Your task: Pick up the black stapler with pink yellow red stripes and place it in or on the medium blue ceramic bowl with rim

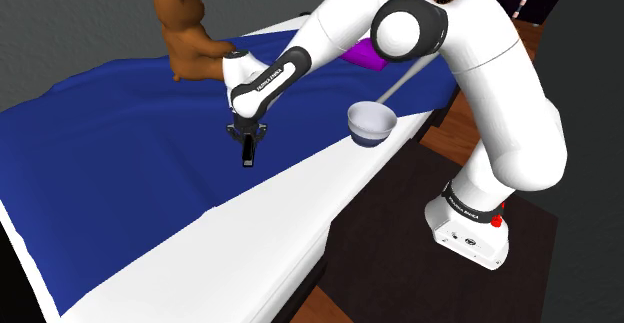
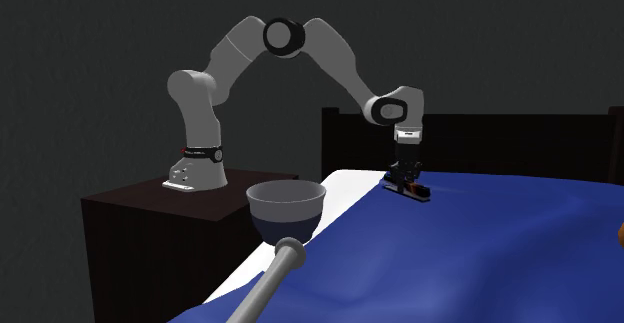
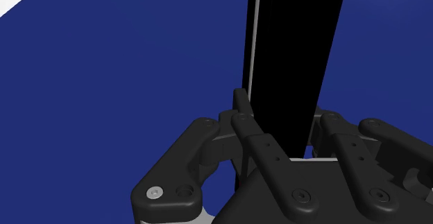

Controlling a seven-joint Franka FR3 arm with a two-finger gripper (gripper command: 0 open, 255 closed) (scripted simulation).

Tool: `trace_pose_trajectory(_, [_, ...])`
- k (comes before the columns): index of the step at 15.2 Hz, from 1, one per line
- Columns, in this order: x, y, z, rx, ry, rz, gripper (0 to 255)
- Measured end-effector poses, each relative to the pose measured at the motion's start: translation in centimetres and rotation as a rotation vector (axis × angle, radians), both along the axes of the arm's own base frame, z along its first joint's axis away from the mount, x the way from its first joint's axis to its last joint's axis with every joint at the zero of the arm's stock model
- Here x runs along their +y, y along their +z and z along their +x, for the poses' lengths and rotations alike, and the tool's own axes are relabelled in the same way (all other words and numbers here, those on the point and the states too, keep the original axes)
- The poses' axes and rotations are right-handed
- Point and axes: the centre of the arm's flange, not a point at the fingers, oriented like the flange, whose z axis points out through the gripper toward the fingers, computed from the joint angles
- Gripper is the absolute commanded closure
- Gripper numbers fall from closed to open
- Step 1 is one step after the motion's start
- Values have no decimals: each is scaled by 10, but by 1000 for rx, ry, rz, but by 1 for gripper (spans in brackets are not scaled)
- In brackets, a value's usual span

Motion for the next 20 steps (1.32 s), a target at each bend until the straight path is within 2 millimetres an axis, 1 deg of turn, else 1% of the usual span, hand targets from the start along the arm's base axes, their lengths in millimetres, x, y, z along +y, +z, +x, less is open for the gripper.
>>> trace_pose_trajectory(20, [1,104,1,0,0,0,255])
